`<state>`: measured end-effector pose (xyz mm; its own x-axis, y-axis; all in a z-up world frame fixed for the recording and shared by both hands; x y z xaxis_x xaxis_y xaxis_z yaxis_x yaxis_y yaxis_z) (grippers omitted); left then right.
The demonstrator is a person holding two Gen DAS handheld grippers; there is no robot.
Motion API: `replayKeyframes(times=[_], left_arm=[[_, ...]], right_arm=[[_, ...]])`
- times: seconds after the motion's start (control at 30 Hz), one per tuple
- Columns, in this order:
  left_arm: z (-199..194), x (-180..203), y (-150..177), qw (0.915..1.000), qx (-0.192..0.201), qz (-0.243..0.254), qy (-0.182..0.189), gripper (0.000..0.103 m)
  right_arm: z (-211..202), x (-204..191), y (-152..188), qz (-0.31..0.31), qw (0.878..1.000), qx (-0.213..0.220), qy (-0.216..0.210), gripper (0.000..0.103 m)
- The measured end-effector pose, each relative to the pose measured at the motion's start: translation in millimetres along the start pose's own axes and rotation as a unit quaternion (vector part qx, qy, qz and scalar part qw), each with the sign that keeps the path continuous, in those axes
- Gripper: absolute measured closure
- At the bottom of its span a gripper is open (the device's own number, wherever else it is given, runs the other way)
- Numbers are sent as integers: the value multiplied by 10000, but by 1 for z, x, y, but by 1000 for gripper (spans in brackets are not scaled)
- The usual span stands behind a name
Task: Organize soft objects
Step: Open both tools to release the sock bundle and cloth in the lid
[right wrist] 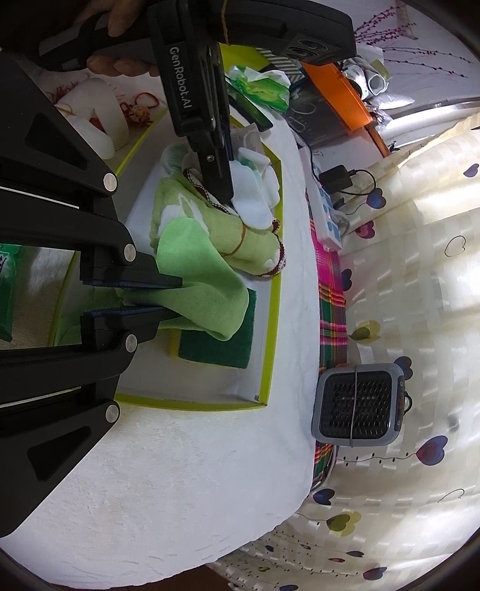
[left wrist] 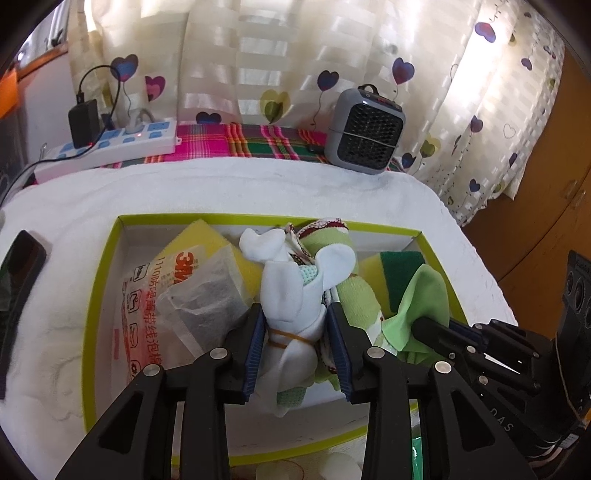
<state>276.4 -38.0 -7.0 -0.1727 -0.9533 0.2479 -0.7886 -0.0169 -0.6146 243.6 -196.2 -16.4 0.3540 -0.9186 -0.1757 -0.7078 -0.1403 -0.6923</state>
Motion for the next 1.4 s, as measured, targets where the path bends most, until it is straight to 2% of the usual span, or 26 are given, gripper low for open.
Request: replayKeyframes(times=[0.2,0.33,0.57,0.67,1.07,1.4], left_arm=[[-2,-1,2,10000,1,-11,-24,66],[-3,-1,3,10000,-9,-6,-62,64],[-12,1,6,9998,70,105,-147,61],[-16,1,7,9998,89,104,-143,56],[-31,-2,17,9999,107,76,-100,54],[-54,-1,27,9993,245,244,-130,54]], right_arm=[[-2,2,0,64,10000,29,41,93],[-5,3,1,105,9999,54,88,86],[-10,6,2,255,9995,127,114,69],[-14,6,2,281,9994,179,131,61],[-28,0,7,380,9986,285,229,61],[-39,-12,11,402,9982,381,223,61]])
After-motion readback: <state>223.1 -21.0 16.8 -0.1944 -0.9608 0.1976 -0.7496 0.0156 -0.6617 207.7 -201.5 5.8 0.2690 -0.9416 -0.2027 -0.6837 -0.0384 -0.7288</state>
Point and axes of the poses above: each gripper's, at about its wrist camera, not at the fingertips, and z roughly the way its jaws point, x to its right, y to its underside, the point moved 6 cm from there along z, roughly the way its jaws point
